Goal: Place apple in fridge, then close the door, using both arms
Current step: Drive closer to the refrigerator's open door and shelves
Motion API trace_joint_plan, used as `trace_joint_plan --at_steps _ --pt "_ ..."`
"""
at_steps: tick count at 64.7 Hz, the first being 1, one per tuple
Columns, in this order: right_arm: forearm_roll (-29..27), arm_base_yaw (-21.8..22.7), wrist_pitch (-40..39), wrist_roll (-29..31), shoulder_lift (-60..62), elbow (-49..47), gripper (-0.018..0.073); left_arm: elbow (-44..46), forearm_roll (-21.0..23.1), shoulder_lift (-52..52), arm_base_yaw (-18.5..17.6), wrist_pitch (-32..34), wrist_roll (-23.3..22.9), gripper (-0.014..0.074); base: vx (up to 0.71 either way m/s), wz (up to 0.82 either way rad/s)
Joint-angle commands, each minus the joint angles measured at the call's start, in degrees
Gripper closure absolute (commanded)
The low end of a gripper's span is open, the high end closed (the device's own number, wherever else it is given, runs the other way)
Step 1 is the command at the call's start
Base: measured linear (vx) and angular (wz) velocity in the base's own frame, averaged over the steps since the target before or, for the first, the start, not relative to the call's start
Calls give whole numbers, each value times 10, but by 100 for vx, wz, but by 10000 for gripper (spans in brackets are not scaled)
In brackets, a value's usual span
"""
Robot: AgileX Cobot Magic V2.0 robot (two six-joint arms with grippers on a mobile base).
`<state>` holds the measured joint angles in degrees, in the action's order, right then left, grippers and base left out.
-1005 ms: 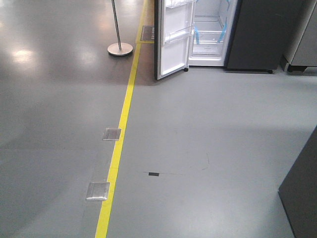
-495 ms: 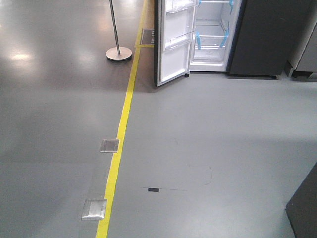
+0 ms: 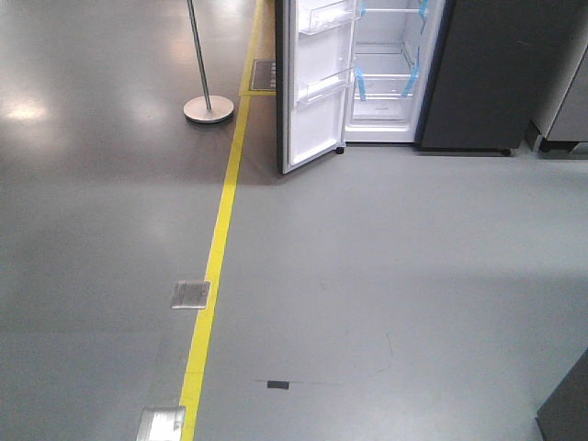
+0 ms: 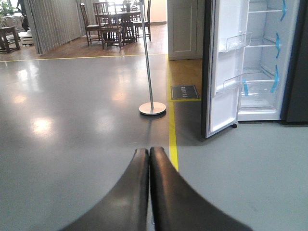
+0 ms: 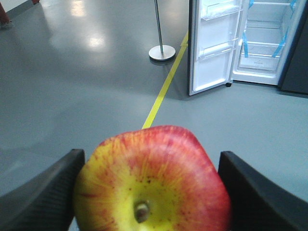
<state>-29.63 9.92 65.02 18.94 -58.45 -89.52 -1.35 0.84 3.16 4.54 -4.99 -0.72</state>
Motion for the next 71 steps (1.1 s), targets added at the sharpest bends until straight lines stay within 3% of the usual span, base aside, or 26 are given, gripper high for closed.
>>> trace_joint_plan --at_steps 1,71 --pt "-17 3 -41 3 6 -16 374 12 1 4 -5 39 -4 603 24 -6" --pt "-17 3 -40 3 6 -16 374 12 1 4 -5 39 -4 603 25 -5"
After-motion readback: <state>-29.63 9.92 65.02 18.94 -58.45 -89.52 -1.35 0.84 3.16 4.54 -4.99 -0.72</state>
